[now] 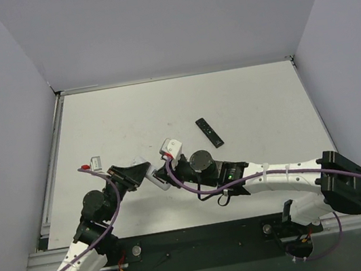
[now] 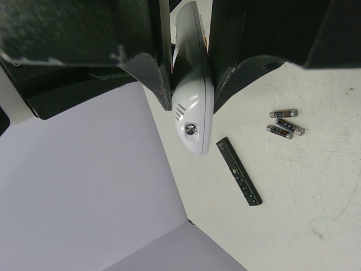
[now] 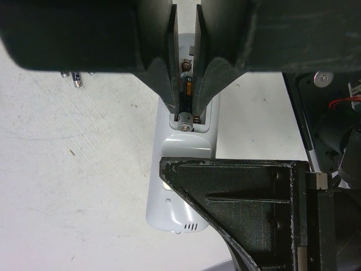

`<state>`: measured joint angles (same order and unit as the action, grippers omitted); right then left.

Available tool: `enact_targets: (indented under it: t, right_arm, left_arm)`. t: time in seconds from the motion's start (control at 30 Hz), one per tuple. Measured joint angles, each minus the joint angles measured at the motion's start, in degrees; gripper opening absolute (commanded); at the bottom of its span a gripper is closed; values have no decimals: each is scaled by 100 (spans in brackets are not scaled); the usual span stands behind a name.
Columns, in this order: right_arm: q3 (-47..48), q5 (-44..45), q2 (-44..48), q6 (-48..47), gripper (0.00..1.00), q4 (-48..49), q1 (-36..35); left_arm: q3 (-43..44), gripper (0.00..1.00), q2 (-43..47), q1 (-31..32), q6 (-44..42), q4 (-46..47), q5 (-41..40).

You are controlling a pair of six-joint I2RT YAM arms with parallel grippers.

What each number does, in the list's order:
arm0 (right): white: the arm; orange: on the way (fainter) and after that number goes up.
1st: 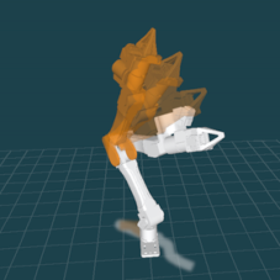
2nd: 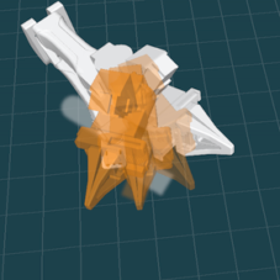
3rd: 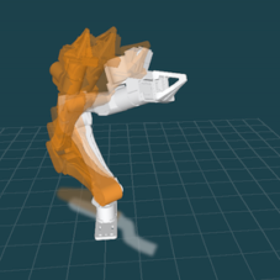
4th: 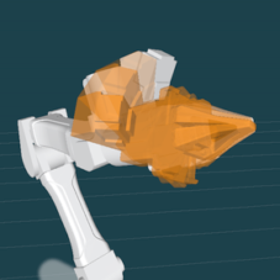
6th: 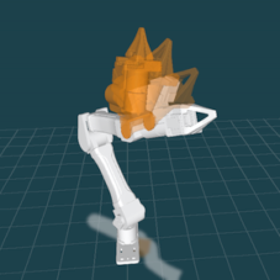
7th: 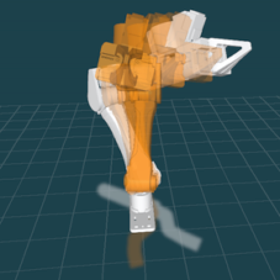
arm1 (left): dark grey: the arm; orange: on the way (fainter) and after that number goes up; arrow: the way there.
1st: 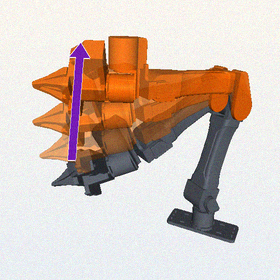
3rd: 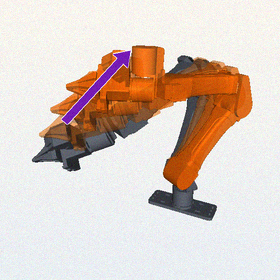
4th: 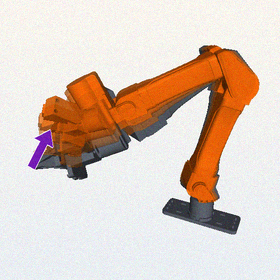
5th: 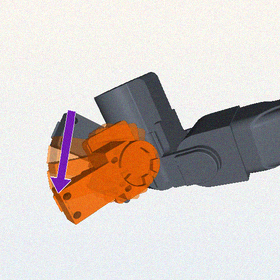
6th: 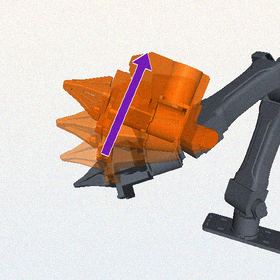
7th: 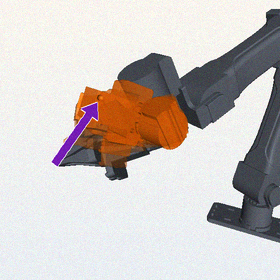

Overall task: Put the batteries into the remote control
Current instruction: Load the battery into the remote control.

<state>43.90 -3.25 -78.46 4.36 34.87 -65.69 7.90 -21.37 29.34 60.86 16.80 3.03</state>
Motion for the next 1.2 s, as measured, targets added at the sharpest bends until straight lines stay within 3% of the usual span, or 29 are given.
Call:
enact_targets:
  t: [0.43,0.9,1.2]
  right_arm:
    - [-4,-15,-96,4,14,35,0]
    - [-31,-42,-96,9,19,101,-4]
    - [-39,-55,-83,20,37,26,-13]
  left_arm:
    - [105,0,28,-11,-2,-330,-131]
    - [151,0,13,-11,-2,-382,-153]
    - [203,0,-107,-11,2,-468,-109]
